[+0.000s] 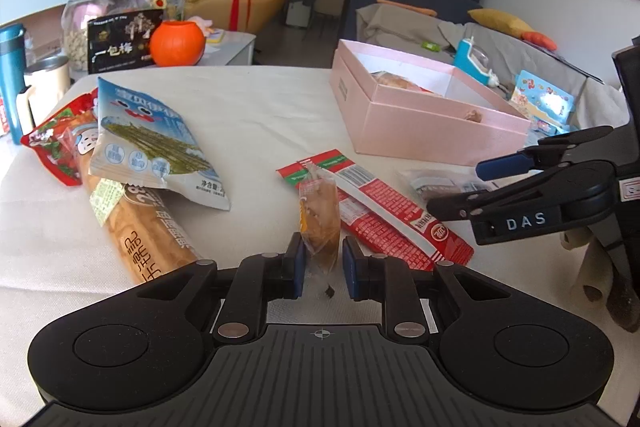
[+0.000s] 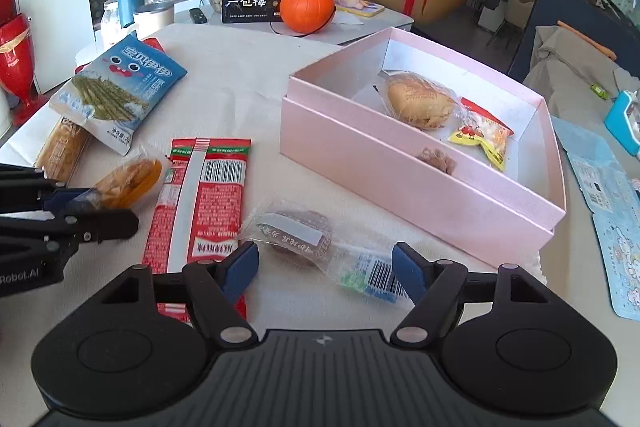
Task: Organize snacks
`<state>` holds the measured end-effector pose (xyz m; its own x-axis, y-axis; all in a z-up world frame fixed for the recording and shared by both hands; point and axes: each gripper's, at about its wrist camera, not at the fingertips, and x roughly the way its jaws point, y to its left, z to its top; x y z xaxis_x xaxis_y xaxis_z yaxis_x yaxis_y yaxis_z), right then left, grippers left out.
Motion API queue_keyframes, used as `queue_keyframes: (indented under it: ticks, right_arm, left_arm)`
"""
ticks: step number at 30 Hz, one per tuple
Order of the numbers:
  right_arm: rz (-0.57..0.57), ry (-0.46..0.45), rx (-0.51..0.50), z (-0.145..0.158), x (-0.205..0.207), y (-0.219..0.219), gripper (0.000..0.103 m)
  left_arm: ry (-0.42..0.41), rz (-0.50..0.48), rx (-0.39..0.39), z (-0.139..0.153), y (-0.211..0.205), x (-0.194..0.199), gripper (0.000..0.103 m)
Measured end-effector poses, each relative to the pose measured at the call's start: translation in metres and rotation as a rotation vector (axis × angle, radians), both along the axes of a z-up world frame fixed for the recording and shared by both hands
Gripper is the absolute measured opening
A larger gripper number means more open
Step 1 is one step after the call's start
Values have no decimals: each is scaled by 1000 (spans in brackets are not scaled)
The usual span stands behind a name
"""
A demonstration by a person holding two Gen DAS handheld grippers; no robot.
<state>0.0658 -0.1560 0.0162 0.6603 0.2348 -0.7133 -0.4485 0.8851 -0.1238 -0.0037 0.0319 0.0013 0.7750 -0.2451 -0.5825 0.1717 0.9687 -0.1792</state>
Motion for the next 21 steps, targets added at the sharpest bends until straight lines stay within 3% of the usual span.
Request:
queue_keyframes:
  ticks: [4,8,12,17,21]
  right_arm:
    - [-31,23,24,-5,17,-5,78]
    - [-58,157,160,-1,19,-26,80]
    - [53,239,256,11,-5,-30,80]
    - [49,92,139,17,-15,-17,80]
    - [-33,116,151,5,15,-12,69]
  left_arm:
    - [0,0,-3,0,0,0,24]
    - [0,0,-8,-1,1,0,24]
    - [0,0,-8,-1,1,0,24]
    - [0,0,-8,-1,1,0,24]
    - [0,0,-8,-1,1,0,24]
